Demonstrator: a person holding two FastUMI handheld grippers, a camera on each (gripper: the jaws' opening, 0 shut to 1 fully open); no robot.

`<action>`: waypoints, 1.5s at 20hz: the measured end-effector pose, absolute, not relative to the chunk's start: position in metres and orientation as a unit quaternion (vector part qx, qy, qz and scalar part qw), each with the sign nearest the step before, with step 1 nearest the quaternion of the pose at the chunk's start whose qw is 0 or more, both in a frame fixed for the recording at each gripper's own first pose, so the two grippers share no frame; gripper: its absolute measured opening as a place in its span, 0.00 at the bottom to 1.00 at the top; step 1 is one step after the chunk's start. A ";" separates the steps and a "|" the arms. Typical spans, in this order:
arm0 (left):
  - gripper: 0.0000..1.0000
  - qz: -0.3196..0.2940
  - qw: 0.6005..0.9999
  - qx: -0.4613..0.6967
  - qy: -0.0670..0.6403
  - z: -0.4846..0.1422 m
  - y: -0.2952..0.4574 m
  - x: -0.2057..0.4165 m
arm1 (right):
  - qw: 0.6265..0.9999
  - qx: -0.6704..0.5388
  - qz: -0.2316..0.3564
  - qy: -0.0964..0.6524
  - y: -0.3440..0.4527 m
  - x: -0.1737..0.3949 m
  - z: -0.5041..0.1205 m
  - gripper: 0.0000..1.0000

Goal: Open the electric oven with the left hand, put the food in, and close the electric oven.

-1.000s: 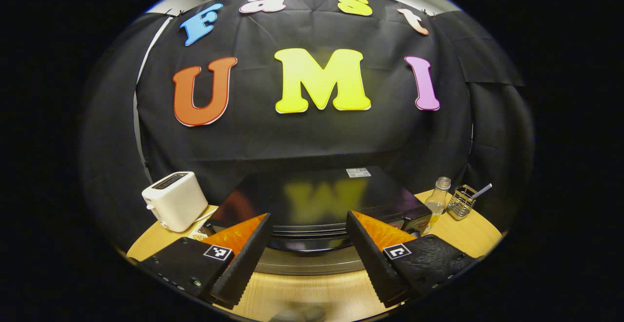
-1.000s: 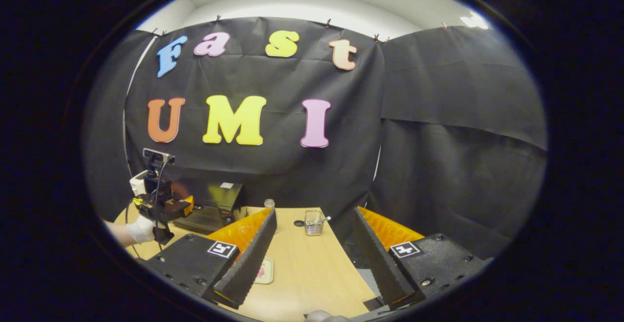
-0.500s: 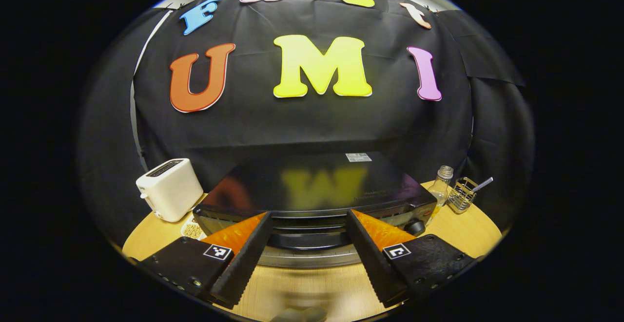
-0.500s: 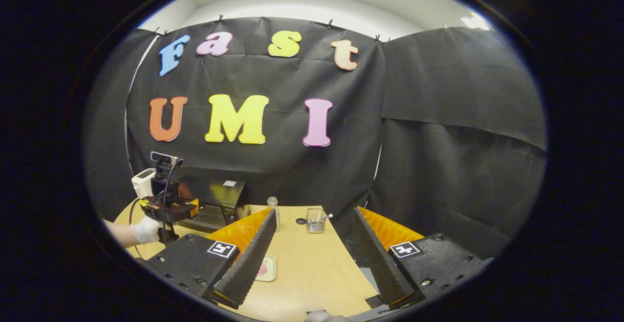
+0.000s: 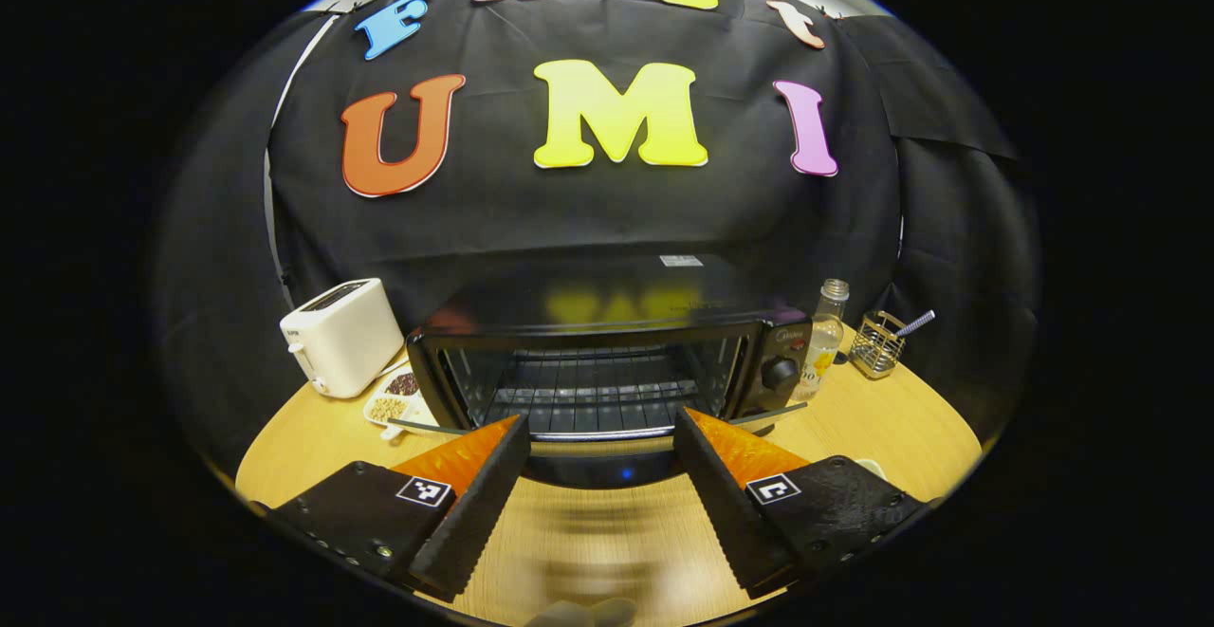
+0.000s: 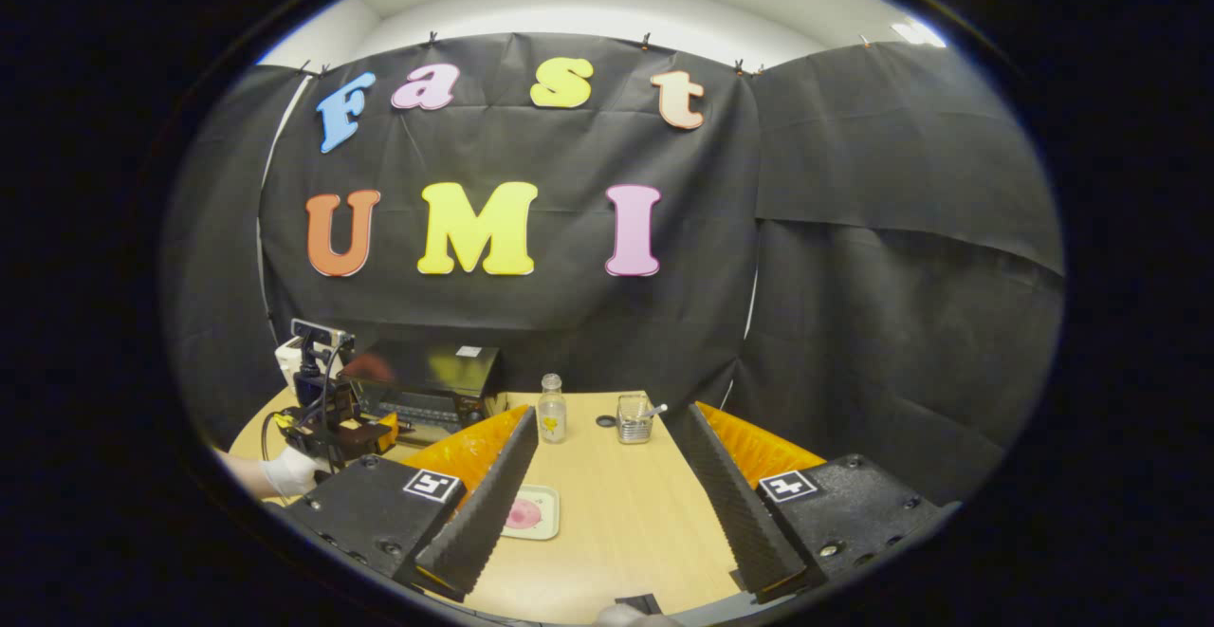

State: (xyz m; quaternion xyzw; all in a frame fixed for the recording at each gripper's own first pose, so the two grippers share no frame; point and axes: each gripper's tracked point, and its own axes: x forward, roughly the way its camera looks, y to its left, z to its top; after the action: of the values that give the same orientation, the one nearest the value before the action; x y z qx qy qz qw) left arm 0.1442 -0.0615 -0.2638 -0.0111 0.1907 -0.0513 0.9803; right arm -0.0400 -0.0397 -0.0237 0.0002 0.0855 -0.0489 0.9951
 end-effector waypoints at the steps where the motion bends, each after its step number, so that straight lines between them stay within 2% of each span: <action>1: 0.97 -0.052 0.979 -0.011 0.196 -0.268 -0.060 0.138 | 0.995 0.001 -0.047 0.087 -0.037 -0.042 -0.026 0.99; 14: 0.97 -0.052 0.962 -0.004 0.267 -0.342 -0.054 0.077 | 0.991 0.006 -0.066 0.113 -0.033 -0.075 -0.056 0.99; 21: 0.97 -0.057 0.944 -0.001 0.324 -0.392 -0.058 0.070 | 0.989 0.001 -0.073 0.132 -0.031 -0.079 -0.072 0.99; 30: 0.97 -0.057 0.943 -0.003 0.326 -0.389 -0.054 0.071 | 0.980 -0.001 -0.048 0.192 -0.030 -0.065 -0.129 1.00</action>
State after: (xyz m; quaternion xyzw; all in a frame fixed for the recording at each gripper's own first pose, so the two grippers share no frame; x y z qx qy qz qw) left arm 0.0707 -0.0542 -0.3895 -0.0035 0.3264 -0.0572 0.9435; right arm -0.0652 -0.0295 -0.1290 -0.0006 0.1918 -0.0482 0.9803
